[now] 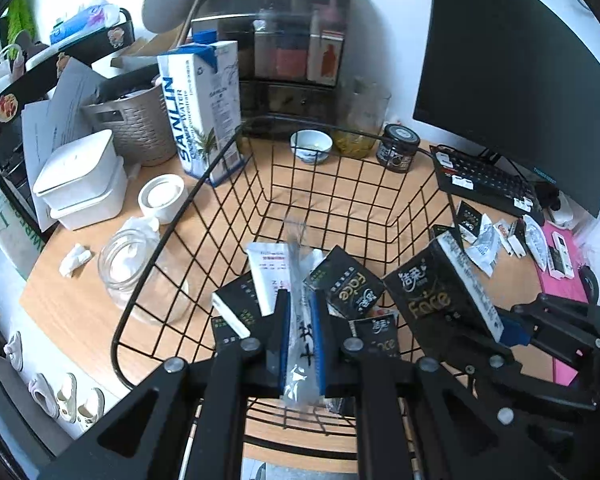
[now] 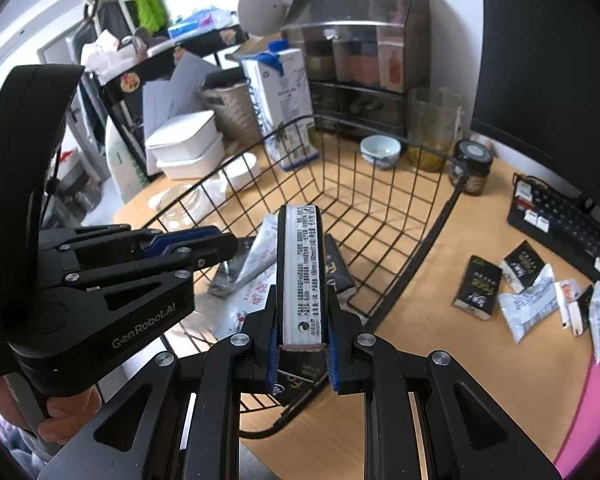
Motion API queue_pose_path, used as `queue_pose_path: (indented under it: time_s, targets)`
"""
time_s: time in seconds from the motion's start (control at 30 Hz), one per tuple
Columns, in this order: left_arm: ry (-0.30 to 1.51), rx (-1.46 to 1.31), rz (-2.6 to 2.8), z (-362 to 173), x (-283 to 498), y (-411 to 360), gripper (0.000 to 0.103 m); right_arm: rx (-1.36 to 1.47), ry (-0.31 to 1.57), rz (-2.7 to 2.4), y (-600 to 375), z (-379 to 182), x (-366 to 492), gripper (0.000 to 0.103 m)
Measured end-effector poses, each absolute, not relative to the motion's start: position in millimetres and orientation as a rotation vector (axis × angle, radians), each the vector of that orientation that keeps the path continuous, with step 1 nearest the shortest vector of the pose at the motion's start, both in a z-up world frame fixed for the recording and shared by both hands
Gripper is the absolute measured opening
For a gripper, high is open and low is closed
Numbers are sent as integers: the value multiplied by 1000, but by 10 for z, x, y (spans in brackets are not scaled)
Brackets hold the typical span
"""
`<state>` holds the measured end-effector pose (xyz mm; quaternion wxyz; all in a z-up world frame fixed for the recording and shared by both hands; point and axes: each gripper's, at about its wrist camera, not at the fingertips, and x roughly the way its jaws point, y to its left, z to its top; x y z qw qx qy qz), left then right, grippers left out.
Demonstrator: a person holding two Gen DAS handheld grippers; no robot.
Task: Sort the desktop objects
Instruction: 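Carry the spoon and white box over the basket and open both grippers, then move both grippers back over the desk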
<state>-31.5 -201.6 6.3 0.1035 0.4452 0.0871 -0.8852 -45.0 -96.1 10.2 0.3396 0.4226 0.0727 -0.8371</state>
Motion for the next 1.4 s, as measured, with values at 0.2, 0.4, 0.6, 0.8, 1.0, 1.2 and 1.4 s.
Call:
queue_pose_path:
  time_s: [0.2,0.4,0.6,0.8,1.0,1.2,1.4]
  targets:
    - [241,1289,-2625,102,-290,-1988,51,1086,217,-2176,-993,73,-410,29]
    - [218,1238,-2658,209,-271,-1884,62,1070,170,-2203,-834,153,-400,40]
    - [199,1217,-2718,313,-310,-1681,65,1073,119,-2265,-506,228,-422,40]
    - [136,1253,-2802,339,-470,-1286,65,1098,57,-2361,5,248,-506,40]
    - [37,1331,-2879,261,-675,-740,65,1147,-12,-2466,656,175,-653,40]
    - [-113,1459,-2908,-23,-1002,-119,67,1250,-94,-2551,1372,-84,-854,40]
    - [-219,1577,-2888,-366,-1423,327,67,1390,-198,-2684,2290,-410,-1207,40]
